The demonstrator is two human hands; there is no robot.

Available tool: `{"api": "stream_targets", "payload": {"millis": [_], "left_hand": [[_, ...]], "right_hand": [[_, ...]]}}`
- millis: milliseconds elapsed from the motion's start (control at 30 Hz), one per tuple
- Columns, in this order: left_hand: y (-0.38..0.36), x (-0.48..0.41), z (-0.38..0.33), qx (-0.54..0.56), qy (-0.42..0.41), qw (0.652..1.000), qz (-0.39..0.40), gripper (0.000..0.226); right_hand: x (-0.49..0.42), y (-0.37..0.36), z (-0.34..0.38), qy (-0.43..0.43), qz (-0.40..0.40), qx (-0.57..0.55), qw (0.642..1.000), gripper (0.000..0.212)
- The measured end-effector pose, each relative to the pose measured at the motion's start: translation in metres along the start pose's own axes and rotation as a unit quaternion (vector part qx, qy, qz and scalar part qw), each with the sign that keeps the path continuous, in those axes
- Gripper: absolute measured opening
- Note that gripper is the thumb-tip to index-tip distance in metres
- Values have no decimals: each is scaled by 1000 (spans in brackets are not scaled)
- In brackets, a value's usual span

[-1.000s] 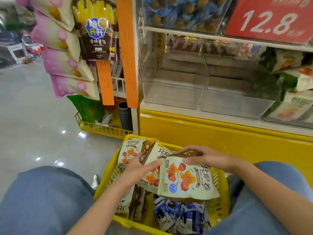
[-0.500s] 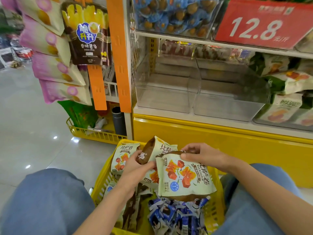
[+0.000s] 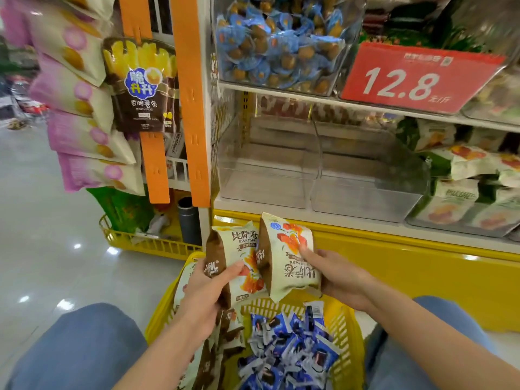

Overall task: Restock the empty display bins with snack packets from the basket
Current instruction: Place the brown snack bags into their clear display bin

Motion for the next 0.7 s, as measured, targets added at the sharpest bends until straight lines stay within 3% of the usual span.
{"api": "stream_targets", "payload": {"millis": [67, 133, 200, 300, 367, 433, 567, 700], "left_hand": [[1, -2, -3, -2, -15, 1000, -9, 42], [1, -8, -7, 3, -20, 1000, -22, 42], [1, -17, -14, 3, -15, 999, -28, 44], [-6, -34, -28, -32, 5, 999, 0, 37], [-16, -44, -30, -55, 31, 997, 39, 36], [-29, -47, -26, -82, 58, 992, 80, 49], [-51, -44, -6, -140, 95, 978, 120, 83], [-64, -38, 0, -129, 116, 972, 161, 79]], "right_hand": [[5, -15, -7, -41, 78, 9, 996, 54], [5, -19, -5, -43, 105, -18, 993, 51], [0, -7, 9, -8, 79, 2, 997, 54], [2, 25, 44, 59, 58, 161, 984, 56], [8, 38, 57, 56, 83, 245, 964, 50], [7, 47, 61, 43, 86, 309, 946, 54], [-7, 53, 64, 74, 38, 327, 941, 56], [-12, 53, 67, 122, 23, 297, 947, 58]]}}
Point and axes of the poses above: each hand's wrist, its own x-axis away from the middle knuckle, its own y-axis out of the back of the hand, z = x × y, the point moved 8 cm from there along -x, towards the middle knuckle, and after that the axes turned 2 degrees about y, right-handed, at the moved point
